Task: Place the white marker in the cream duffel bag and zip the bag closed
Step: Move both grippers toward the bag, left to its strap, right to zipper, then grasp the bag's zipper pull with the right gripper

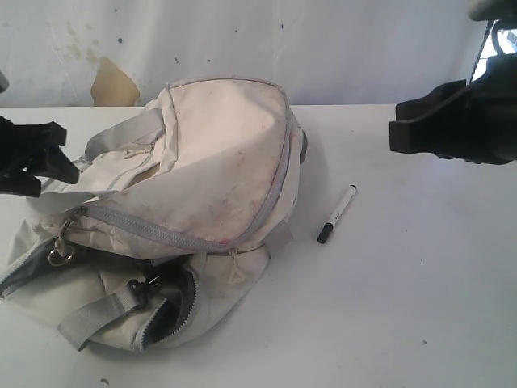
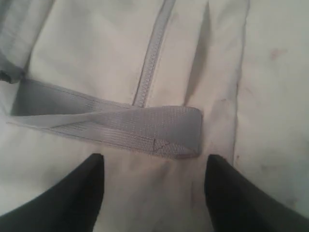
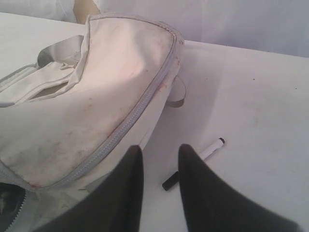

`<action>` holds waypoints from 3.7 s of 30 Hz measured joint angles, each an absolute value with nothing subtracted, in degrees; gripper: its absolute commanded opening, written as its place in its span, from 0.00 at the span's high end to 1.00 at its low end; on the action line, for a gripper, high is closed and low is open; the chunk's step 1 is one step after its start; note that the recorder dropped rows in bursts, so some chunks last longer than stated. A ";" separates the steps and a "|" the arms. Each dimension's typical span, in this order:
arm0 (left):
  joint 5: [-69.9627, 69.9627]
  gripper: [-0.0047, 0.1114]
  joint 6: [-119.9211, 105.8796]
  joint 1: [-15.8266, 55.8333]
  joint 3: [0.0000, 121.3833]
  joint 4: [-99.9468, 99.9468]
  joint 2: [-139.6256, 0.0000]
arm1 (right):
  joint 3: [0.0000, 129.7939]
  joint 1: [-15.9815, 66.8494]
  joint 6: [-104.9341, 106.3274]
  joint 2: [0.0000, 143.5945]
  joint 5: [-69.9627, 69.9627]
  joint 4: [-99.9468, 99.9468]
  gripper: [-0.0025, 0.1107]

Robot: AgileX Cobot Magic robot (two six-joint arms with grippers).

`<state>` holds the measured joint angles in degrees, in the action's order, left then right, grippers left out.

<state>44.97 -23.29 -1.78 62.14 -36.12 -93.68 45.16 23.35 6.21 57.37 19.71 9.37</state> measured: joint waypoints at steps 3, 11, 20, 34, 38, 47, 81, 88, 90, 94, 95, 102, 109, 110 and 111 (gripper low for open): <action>48.29 0.28 -28.98 -1.78 64.09 -40.98 -98.25 | 45.16 23.35 6.21 57.37 19.71 9.37 0.76; 54.50 0.25 -37.90 -1.69 68.26 -47.54 -106.15 | 45.16 23.35 6.21 57.37 19.71 10.04 0.76; 58.35 0.96 -39.81 -1.69 68.43 -48.81 -112.50 | 45.16 23.35 6.21 57.37 19.71 10.36 0.76; 69.86 0.96 -36.36 -4.45 76.35 -56.66 -112.47 | 45.16 25.41 9.07 58.48 22.00 16.44 0.94; 69.99 0.96 -35.97 -6.18 76.35 -57.61 -111.81 | 45.68 29.13 9.59 61.10 22.46 17.04 0.98; 69.99 0.96 -35.77 -7.68 76.35 -60.40 -111.63 | 49.06 36.78 9.59 71.56 20.90 20.61 0.94; 69.99 0.96 -37.01 -7.68 76.35 -60.52 -111.63 | 75.11 61.18 -6.08 110.52 -3.50 37.41 0.58; 69.99 0.96 -37.01 -7.68 76.35 -60.52 -111.63 | 78.29 61.69 -6.33 112.13 -3.50 37.41 0.58; 69.99 0.96 -37.01 -7.68 76.35 -60.52 -111.63 | 78.86 61.69 -6.33 112.69 -3.50 37.41 0.58; 69.99 0.96 -37.01 -7.68 76.35 -60.52 -111.63 | 79.30 61.69 -6.43 114.39 -3.50 37.41 0.58; 69.99 0.96 -37.01 -7.68 76.35 -60.52 -111.63 | 79.30 61.69 -6.43 114.82 -3.61 37.41 0.58; 69.99 0.96 -37.01 -7.68 76.35 -60.07 -111.63 | 79.30 61.69 -6.43 115.97 -7.12 37.41 0.58; 69.99 0.96 -37.23 -7.68 76.35 -59.31 -111.63 | 79.30 61.69 -5.37 117.28 -8.33 37.41 0.58; 69.99 0.96 -37.23 -7.68 76.35 -59.28 -111.63 | 79.30 61.69 -5.25 117.56 -8.65 37.41 0.58; 69.99 0.96 -37.23 -7.68 76.35 -59.18 -111.63 | 79.30 61.69 -5.14 117.90 -8.76 37.41 0.59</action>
